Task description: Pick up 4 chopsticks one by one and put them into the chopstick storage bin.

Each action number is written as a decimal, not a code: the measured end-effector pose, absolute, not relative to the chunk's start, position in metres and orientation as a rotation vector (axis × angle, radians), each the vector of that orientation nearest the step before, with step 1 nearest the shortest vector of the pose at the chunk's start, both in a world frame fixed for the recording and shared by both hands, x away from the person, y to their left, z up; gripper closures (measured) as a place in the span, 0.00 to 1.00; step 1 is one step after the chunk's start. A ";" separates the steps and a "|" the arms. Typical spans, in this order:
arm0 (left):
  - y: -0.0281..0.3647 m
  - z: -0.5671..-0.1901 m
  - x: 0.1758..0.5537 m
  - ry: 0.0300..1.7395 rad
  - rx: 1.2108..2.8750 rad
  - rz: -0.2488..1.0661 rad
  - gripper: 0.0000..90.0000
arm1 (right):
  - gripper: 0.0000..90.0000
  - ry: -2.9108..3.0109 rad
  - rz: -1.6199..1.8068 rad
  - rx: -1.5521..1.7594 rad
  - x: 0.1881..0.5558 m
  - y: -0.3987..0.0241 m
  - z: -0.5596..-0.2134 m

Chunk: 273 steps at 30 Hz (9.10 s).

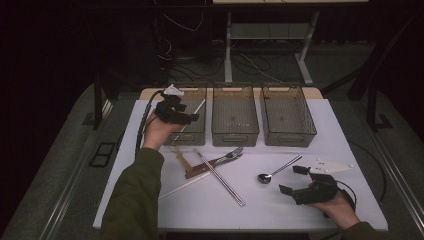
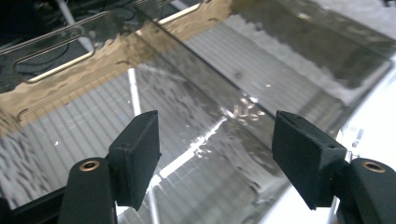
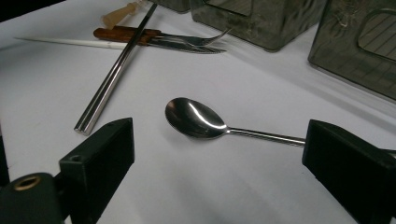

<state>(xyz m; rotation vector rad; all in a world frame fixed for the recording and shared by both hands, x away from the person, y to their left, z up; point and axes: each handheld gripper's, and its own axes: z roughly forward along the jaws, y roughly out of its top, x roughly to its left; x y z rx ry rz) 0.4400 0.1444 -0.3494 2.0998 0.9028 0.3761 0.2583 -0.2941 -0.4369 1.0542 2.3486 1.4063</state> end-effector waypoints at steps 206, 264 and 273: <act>0.187 -0.381 0.309 0.874 2.063 0.231 0.94 | 0.02 2.387 1.322 1.032 0.262 -0.280 -0.447; 0.173 -0.346 0.444 1.020 2.002 0.350 0.94 | 0.02 2.381 1.341 1.035 0.260 -0.282 -0.446; 0.163 -0.343 0.469 1.039 2.019 0.361 0.94 | 0.02 2.386 1.344 1.032 0.260 -0.282 -0.445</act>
